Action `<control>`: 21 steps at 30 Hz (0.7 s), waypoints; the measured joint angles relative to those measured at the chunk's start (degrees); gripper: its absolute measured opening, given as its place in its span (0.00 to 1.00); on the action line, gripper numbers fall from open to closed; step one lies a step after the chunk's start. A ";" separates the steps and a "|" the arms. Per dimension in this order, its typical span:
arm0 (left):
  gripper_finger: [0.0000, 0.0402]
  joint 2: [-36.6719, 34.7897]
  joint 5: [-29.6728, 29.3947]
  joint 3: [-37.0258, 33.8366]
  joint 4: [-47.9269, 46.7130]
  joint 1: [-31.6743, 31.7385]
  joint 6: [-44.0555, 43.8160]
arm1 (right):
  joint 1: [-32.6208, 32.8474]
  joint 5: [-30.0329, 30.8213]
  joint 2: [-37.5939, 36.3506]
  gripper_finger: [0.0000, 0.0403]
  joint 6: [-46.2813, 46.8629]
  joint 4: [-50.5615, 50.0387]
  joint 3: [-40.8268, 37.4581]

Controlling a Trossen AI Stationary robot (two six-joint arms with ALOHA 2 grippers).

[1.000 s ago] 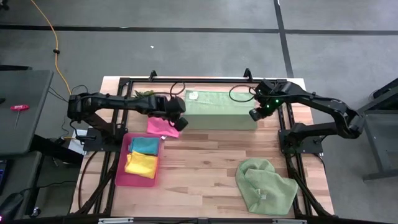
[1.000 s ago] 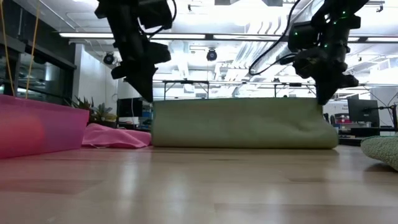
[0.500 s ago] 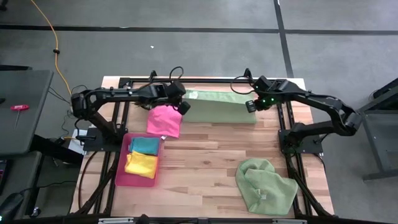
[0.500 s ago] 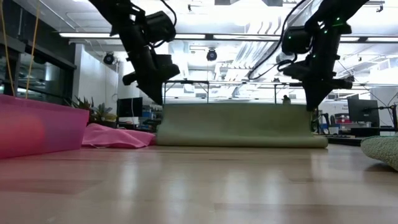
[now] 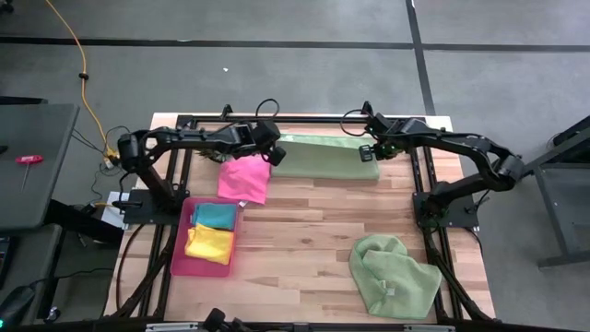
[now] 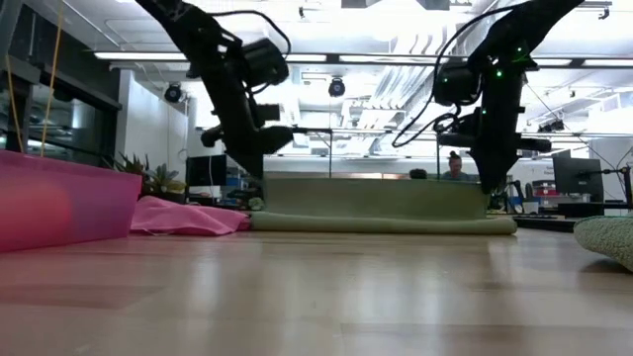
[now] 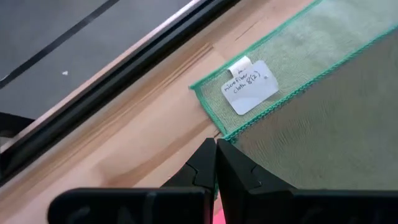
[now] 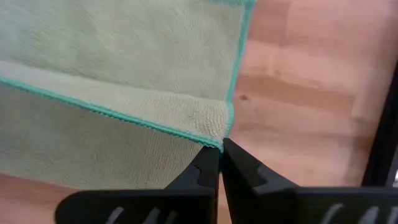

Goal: Fold microfiber towels
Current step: Fold the top green microfiber towel

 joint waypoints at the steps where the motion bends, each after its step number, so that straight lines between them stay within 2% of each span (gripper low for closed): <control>1: 0.00 0.71 -0.15 0.00 0.41 0.01 0.01 | 0.02 0.18 0.23 0.00 0.30 -0.42 0.00; 8: 0.00 3.42 -0.87 0.02 1.96 0.07 -0.95 | -0.53 4.34 0.60 0.00 1.33 1.21 0.00; 13: 0.00 3.40 -3.48 0.02 3.64 0.07 -1.00 | -1.44 3.67 0.60 0.00 1.50 1.76 0.02; 21: 0.00 3.40 -5.88 0.02 0.94 0.11 0.46 | -1.44 2.67 0.60 0.00 1.46 4.28 0.00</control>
